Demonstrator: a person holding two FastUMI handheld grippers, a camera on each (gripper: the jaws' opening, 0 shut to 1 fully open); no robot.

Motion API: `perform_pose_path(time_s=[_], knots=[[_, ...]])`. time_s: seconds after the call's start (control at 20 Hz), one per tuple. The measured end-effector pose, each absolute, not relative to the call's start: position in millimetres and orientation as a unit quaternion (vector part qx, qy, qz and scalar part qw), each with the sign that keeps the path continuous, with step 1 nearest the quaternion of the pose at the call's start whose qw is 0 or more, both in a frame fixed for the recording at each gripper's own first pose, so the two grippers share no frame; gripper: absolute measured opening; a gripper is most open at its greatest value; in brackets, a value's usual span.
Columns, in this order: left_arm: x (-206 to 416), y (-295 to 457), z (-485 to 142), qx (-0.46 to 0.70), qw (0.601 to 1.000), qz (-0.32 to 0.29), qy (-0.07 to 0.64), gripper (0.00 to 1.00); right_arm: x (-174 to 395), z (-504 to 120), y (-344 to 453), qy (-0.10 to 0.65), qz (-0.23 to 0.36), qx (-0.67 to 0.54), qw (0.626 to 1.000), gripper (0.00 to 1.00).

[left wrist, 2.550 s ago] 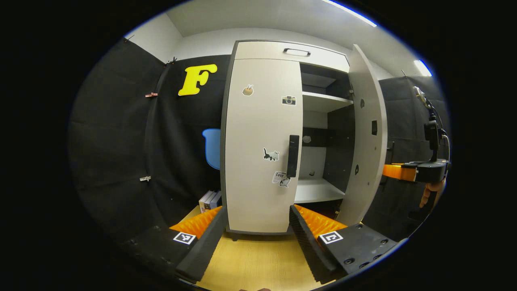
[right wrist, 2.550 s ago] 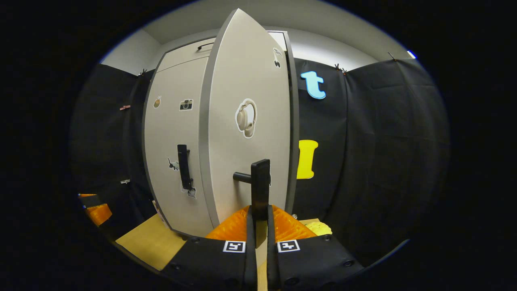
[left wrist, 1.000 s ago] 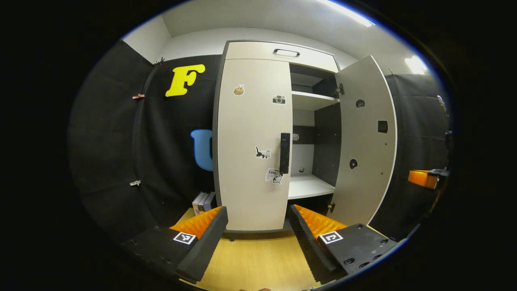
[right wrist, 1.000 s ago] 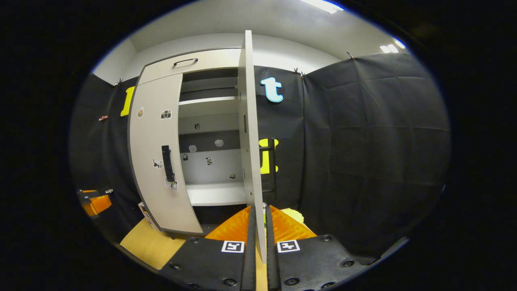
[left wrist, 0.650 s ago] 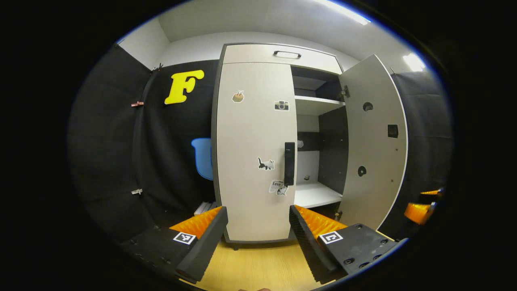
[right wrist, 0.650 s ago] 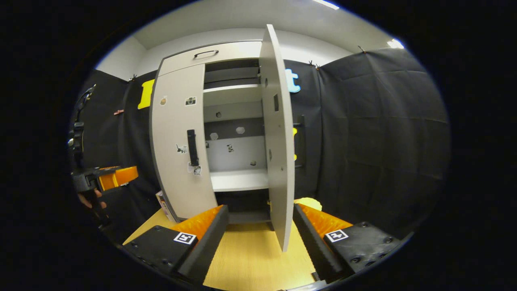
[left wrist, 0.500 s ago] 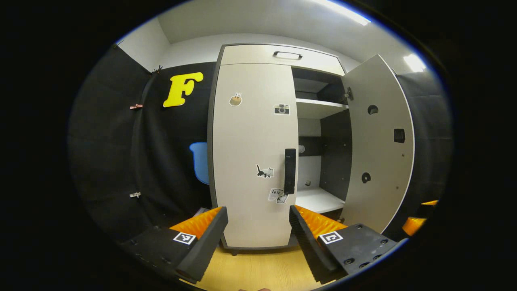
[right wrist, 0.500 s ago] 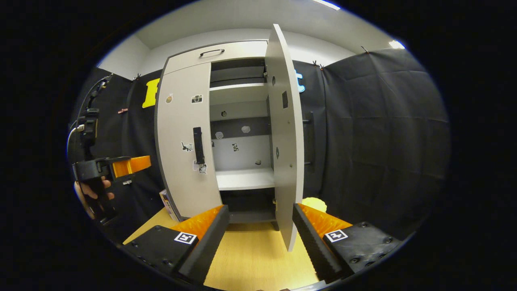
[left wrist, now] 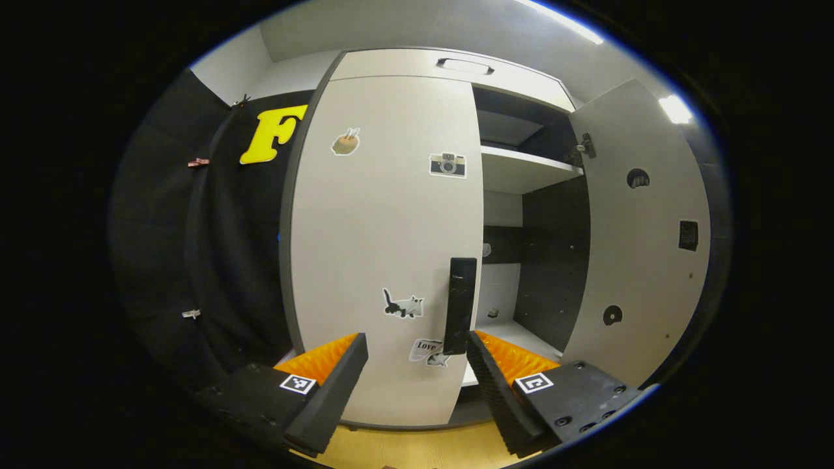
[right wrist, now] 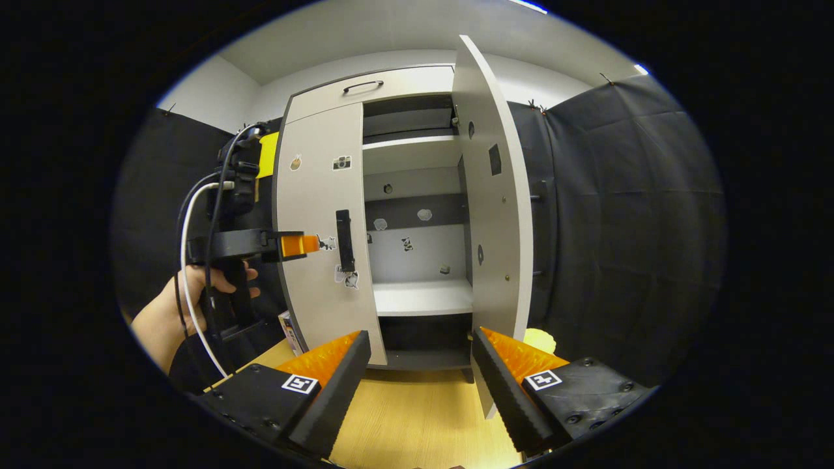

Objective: Open the right door of the double-door shoe cabinet with the right hand, and open the left door with the left hand.

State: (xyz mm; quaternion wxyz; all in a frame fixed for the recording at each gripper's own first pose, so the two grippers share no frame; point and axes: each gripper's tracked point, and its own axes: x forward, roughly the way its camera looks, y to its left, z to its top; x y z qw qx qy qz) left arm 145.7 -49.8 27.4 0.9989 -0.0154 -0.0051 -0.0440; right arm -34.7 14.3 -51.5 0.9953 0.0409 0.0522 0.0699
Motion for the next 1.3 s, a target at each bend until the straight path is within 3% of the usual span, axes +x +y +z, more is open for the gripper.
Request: perform_pose_path(time_s=[0.55, 0.65, 0.75, 0.8, 0.9, 0.95, 1.1, 1.3], knots=[[228, -94, 25, -0.012, 0.998, -0.064, 0.015, 0.94, 6, -55, 34, 0.042, 0.124, 0.040, 0.991, 0.99], [236, -97, 21, -0.009, 0.998, -0.059, 0.021, 0.89, 11, -56, 36, 0.040, 0.129, 0.034, 0.990, 0.99], [243, -98, 17, -0.006, 0.998, -0.050, 0.029, 0.81, 15, -60, 38, 0.041, 0.134, 0.028, 0.990, 0.99], [246, -93, 16, -0.004, 0.999, -0.033, 0.029, 0.69, 18, -63, 39, 0.044, 0.136, 0.027, 0.989, 0.99], [244, -93, 16, -0.003, 0.999, -0.028, 0.029, 0.55, 22, -68, 39, 0.050, 0.139, 0.030, 0.989, 0.99], [244, -96, 16, -0.005, 0.999, -0.034, 0.029, 0.55, 24, -70, 38, 0.052, 0.139, 0.034, 0.988, 0.99], [245, -99, 16, -0.002, 0.999, -0.037, 0.024, 0.34, 31, -74, 35, 0.058, 0.136, 0.044, 0.988, 0.99], [245, -101, 13, 0.017, 0.998, -0.046, 0.027, 0.19, 34, -80, 30, 0.066, 0.134, 0.050, 0.988, 0.99]])
